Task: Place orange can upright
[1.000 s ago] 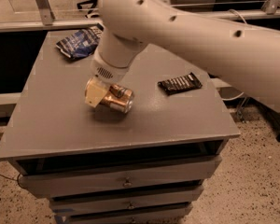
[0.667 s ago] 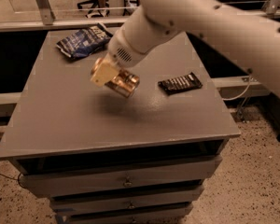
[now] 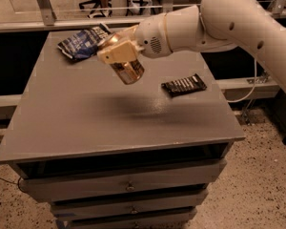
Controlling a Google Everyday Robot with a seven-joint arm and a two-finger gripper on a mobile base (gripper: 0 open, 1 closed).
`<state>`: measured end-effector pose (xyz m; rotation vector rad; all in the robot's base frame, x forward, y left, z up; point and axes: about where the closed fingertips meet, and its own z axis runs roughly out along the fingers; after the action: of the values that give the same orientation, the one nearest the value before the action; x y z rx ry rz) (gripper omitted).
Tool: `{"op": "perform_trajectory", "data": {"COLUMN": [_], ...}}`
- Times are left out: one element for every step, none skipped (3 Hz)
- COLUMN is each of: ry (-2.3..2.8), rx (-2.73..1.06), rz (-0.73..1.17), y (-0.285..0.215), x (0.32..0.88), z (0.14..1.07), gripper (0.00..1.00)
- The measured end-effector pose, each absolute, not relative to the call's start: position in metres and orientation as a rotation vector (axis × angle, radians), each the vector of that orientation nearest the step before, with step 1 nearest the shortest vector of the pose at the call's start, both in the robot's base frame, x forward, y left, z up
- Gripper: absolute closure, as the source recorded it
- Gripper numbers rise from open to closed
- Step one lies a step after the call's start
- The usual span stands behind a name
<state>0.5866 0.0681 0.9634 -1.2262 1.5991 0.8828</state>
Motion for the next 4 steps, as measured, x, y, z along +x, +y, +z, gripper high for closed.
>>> {"op": "perform_trajectory", "data": {"ry": [1.484,1.454,1.456,1.425], "rx": [-1.091,-1.070,-1.074,-1.071], "rz": [1.019,1.043,1.041,1.030], "y": [0.060,0.058,0.059,0.048], "x": [0.564,0.553,0.554,0.546], "z": [0.975,0.987,0.986,0.979], "gripper": [1.00,1.00,1.00,1.00]}}
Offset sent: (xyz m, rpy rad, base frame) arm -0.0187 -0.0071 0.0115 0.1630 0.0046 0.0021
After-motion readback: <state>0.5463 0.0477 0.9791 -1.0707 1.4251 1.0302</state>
